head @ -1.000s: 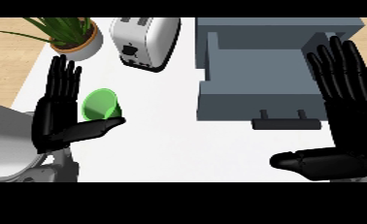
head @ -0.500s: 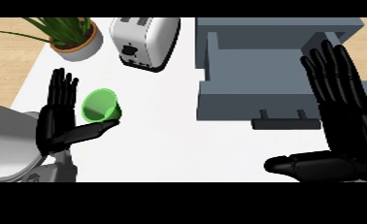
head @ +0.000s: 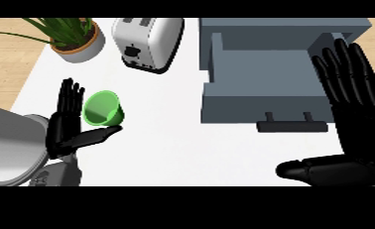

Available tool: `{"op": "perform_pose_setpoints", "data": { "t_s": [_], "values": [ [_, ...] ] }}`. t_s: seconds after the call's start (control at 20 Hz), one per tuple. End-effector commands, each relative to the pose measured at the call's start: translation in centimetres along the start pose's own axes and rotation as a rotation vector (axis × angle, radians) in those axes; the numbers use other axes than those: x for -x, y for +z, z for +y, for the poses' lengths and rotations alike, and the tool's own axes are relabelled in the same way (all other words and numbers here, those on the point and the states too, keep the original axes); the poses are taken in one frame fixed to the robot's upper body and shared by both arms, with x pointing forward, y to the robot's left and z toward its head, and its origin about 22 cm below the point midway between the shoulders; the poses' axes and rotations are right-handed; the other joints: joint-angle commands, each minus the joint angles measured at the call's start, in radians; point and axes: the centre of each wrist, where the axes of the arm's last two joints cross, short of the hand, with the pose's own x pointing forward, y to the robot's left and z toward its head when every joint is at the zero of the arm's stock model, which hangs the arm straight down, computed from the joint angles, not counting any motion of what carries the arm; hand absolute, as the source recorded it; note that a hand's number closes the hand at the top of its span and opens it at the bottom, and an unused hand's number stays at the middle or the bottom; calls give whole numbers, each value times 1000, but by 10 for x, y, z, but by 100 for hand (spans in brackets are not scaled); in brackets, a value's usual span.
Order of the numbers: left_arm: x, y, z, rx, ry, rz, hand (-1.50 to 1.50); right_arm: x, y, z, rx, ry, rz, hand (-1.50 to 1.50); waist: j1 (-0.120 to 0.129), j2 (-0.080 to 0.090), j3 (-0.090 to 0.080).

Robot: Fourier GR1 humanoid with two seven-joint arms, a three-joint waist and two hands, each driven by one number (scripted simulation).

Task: Pick up the cup, place it into the drawer and close the drawer

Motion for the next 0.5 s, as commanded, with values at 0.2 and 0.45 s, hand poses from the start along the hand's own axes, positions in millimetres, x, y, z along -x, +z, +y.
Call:
{"op": "perform_pose_setpoints", "data": {
  "t_s": [0.2,0.45],
  "values": [
    [46,20,17,-31,-6,15,-150,-3,-2,6,1,-2,7,-150,-1,0,0],
    [37,-2,20,-42,-3,11,-150,-12,-7,-7,0,-6,-8,-150,1,0,0]
  ]
}}
